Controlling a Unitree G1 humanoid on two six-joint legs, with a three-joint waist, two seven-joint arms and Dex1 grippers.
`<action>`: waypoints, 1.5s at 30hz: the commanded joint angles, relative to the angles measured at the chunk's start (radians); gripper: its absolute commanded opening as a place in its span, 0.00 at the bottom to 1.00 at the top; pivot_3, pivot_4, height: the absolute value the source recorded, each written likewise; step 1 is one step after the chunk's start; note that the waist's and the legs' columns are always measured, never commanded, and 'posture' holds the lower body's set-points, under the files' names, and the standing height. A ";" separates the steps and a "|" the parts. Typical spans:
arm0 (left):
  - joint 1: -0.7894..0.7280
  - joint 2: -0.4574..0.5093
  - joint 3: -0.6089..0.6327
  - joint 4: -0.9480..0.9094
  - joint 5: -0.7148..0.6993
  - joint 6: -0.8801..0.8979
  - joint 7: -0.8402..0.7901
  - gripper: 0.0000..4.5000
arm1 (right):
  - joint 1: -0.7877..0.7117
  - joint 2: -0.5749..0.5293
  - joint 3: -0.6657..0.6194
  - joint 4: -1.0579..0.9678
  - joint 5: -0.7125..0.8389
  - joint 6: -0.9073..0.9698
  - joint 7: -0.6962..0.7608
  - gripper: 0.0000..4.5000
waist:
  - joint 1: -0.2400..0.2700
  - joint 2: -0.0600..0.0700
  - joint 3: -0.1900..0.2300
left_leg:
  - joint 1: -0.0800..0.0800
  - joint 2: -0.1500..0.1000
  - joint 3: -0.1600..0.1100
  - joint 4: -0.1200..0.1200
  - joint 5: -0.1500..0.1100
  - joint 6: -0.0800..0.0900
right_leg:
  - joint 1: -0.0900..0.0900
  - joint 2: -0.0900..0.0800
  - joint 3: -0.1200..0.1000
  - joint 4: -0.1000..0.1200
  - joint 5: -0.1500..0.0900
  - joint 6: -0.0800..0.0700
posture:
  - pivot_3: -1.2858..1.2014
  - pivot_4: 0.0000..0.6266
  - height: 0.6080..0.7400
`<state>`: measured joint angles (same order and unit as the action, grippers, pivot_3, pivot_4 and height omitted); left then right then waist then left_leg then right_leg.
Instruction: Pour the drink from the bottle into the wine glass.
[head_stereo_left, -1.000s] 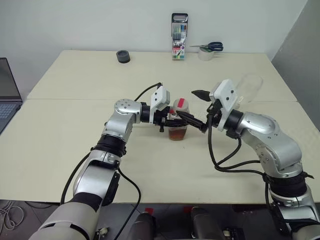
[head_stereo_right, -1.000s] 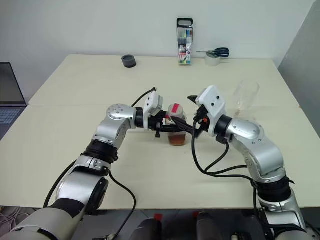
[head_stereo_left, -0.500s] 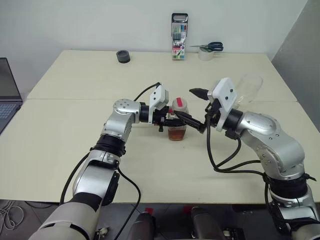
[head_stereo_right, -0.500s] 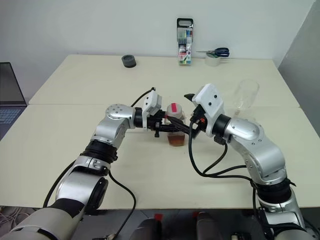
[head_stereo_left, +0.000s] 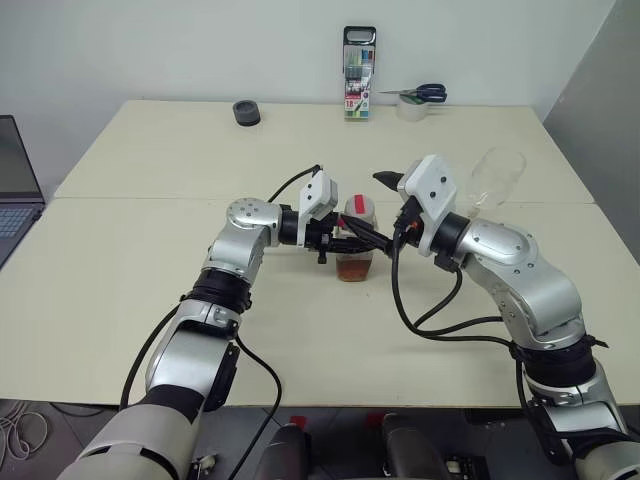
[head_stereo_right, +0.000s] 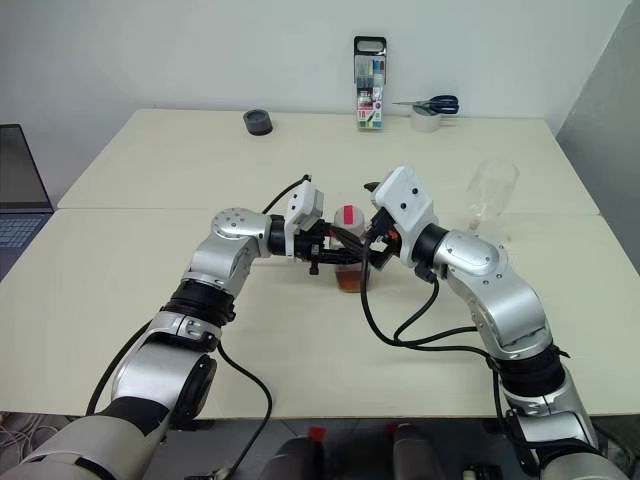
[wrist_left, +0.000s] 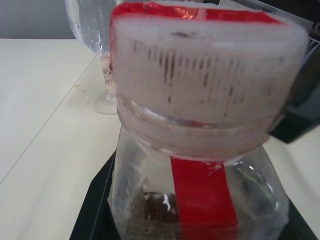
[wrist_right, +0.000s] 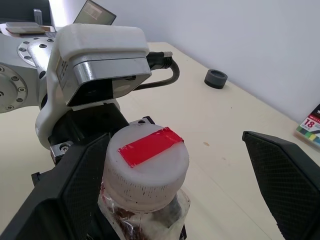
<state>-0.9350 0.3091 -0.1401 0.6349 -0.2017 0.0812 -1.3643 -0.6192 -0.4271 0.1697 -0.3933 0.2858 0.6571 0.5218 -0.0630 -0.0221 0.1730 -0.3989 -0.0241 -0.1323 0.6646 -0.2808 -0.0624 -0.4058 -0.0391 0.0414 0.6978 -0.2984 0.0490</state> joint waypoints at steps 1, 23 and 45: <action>-0.013 0.003 0.014 -0.035 -0.021 -0.012 -0.010 0.38 | -0.003 -0.010 -0.071 -0.047 0.017 0.011 -0.012 1.00 | 0.000 0.000 0.000 | 0.000 0.000 0.000 0.000 0.000 0.000 | 0.000 0.000 0.000 0.000 0.000 0.000 | 0.52 0.24 1.00; -0.003 0.010 0.013 -0.045 -0.021 -0.008 -0.014 0.38 | 0.042 -0.043 -0.122 -0.096 0.059 0.072 -0.017 1.00 | 0.000 0.000 0.000 | 0.000 0.000 0.000 0.000 0.000 0.000 | 0.000 0.000 0.000 0.000 0.000 0.000 | 0.52 0.24 1.00; 0.005 0.010 0.010 -0.056 -0.024 0.000 -0.016 0.38 | 0.057 -0.080 -0.124 -0.103 0.079 0.071 -0.019 1.00 | 0.000 0.000 0.000 | 0.000 0.000 0.000 0.000 0.000 0.000 | 0.000 0.000 0.000 0.000 0.000 0.000 | 0.52 0.24 1.00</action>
<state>-0.9261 0.3166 -0.1405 0.6341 -0.2010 0.0892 -1.3639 -0.5603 -0.4954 0.0973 -0.4823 0.3753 0.7313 0.5231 -0.0627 -0.0221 0.1730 -0.3989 -0.0241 -0.1321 0.6646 -0.2809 -0.0623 -0.4058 -0.0391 0.0415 0.6978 -0.2984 0.0490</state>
